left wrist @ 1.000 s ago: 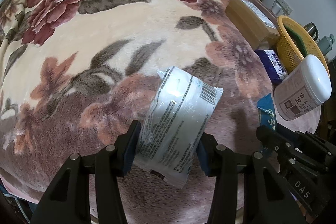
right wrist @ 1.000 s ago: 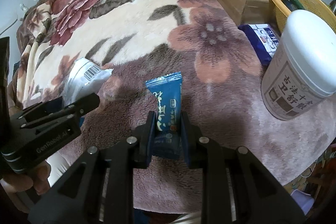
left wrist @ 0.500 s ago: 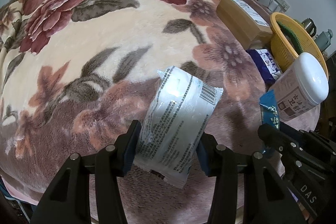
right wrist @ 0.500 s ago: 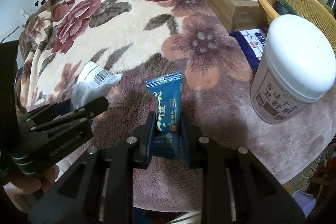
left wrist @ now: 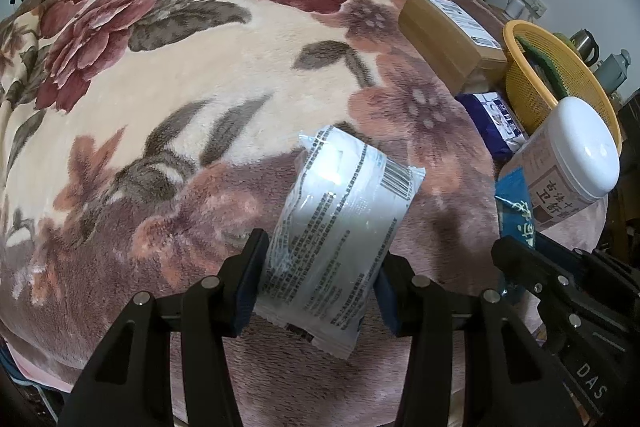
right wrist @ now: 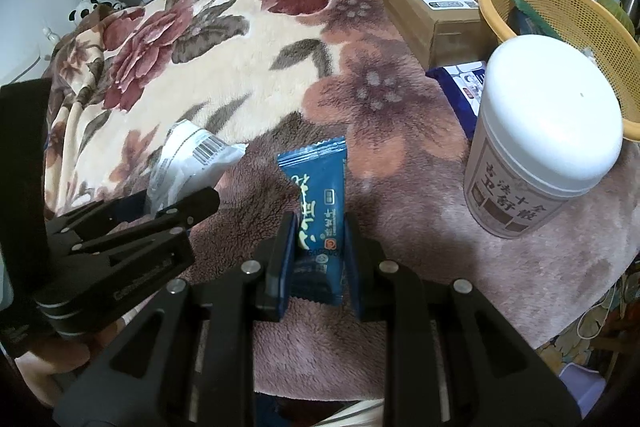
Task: Organize soft objects
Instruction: 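Lift and carry the wipe pack and candy with both tools over the yellow basket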
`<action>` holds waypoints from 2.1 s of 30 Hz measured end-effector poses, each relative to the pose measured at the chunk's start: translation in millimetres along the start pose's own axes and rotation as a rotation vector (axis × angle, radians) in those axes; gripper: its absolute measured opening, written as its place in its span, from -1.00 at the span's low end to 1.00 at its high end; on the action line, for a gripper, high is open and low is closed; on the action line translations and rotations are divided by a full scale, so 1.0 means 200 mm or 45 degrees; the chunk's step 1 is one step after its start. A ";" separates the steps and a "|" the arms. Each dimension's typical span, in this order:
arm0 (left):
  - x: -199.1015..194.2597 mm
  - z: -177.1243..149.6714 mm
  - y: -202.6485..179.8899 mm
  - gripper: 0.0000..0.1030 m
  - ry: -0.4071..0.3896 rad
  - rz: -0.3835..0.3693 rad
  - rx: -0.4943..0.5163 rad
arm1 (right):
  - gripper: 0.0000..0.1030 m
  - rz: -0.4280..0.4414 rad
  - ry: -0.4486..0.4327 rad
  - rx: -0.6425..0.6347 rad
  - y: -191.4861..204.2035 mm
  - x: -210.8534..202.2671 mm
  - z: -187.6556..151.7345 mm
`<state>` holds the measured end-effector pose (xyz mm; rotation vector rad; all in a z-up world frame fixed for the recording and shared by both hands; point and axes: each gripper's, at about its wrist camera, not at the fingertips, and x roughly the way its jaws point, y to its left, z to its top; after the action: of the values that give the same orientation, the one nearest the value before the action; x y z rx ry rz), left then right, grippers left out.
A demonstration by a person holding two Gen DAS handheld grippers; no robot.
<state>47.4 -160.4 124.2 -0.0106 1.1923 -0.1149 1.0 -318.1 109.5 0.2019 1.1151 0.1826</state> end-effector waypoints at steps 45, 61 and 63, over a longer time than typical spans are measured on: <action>-0.22 0.34 -0.50 -0.02 -0.157 -0.071 0.172 | -0.55 -0.022 -0.224 0.088 -0.32 -0.41 0.19; -0.22 0.58 -0.97 -0.02 -0.187 -0.206 0.296 | -0.55 -0.129 -0.316 0.239 -0.72 -0.55 0.30; -0.22 0.61 -1.04 -0.02 -0.193 -0.230 0.318 | -0.55 -0.148 -0.321 0.264 -0.78 -0.56 0.32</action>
<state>127.0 -370.1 223.7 0.0911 1.0173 -0.4141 17.4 -501.7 195.1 0.3348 0.8903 -0.0621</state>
